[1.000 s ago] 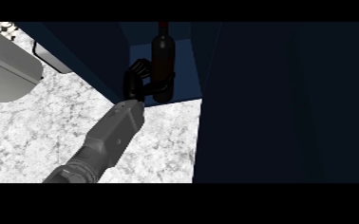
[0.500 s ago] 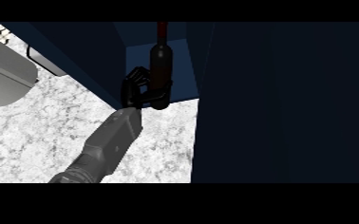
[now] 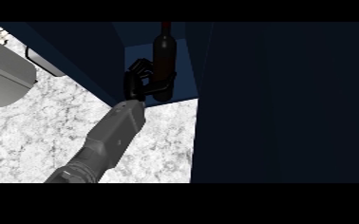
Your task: Pick up the wine, place it into the cabinet and close the cabinet
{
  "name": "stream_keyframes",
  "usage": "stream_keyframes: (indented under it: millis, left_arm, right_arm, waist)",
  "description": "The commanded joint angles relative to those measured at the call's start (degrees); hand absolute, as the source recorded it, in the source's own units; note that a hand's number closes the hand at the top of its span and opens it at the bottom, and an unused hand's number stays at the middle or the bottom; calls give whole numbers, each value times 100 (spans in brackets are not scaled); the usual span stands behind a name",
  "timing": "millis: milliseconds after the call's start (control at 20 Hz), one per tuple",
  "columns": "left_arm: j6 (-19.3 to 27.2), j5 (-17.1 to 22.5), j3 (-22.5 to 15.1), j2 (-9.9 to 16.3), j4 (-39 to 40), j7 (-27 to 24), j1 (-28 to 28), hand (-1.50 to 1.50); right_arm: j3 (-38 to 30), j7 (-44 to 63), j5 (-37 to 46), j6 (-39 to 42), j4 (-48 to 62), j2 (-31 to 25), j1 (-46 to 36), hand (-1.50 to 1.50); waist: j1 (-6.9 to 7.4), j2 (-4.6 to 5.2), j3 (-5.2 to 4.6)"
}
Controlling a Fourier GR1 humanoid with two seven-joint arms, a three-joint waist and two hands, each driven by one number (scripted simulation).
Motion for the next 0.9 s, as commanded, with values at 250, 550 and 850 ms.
stream_keyframes:
  millis: [250,550,850]
  left_arm:
    - [430,245,-77,-1,-92,271,-520,150]
    - [615,285,-168,-1,-53,387,-763,150]
    - [635,348,-26,-1,202,792,-1187,150]
  right_arm:
    - [-207,27,-253,90,-192,-68,152,-150]
    - [-383,-204,-254,168,44,-93,133,-150]
    - [-365,-264,-172,220,19,-102,267,-150]
  waist:
    - [-71,6,12]
    - [40,29,17]
    - [187,56,16]
